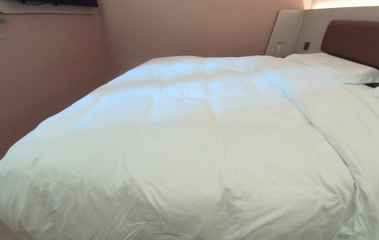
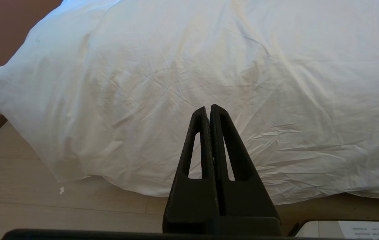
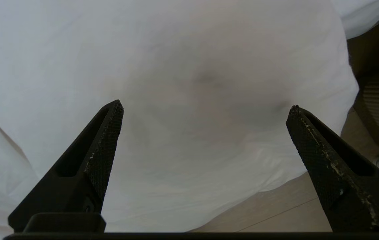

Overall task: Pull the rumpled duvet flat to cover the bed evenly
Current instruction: Flatten the corners of the folded blanket

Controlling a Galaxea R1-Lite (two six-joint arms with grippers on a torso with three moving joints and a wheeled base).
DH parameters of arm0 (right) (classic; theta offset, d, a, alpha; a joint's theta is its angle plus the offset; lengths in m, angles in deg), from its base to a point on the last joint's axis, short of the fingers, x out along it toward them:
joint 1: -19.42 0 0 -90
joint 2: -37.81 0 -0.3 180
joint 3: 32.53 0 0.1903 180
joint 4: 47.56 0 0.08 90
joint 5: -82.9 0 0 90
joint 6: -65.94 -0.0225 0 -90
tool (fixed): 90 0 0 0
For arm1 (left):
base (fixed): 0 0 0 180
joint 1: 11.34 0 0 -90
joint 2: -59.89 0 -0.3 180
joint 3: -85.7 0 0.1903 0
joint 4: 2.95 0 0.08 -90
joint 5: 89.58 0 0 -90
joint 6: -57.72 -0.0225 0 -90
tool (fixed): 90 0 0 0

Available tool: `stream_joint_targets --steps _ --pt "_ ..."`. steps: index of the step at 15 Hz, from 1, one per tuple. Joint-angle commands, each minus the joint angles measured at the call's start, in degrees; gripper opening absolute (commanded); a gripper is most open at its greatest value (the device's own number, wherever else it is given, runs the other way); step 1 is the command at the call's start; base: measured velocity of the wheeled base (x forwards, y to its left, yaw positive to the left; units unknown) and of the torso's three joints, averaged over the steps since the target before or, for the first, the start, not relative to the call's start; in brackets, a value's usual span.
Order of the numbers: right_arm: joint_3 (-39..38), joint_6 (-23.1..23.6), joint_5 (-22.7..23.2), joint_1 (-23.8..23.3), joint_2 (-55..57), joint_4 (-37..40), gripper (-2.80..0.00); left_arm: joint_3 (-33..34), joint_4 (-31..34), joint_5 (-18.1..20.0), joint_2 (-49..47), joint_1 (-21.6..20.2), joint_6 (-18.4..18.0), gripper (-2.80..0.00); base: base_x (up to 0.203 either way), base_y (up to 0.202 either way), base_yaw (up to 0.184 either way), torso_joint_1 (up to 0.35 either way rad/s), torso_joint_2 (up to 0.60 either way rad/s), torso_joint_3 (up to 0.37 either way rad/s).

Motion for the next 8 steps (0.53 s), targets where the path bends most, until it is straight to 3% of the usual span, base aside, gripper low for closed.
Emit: stream_joint_targets --steps 1,8 --pt "0.9 0.0 0.2 0.0 1.2 0.2 0.00 0.0 0.0 0.0 0.0 0.0 0.0 -2.80 0.000 0.000 0.000 0.000 0.00 0.000" --pt "3.7 -0.1 0.3 0.1 4.6 0.3 0.00 0.0 0.0 0.0 0.0 0.1 0.0 -2.80 0.000 0.000 0.000 0.000 0.00 0.000"
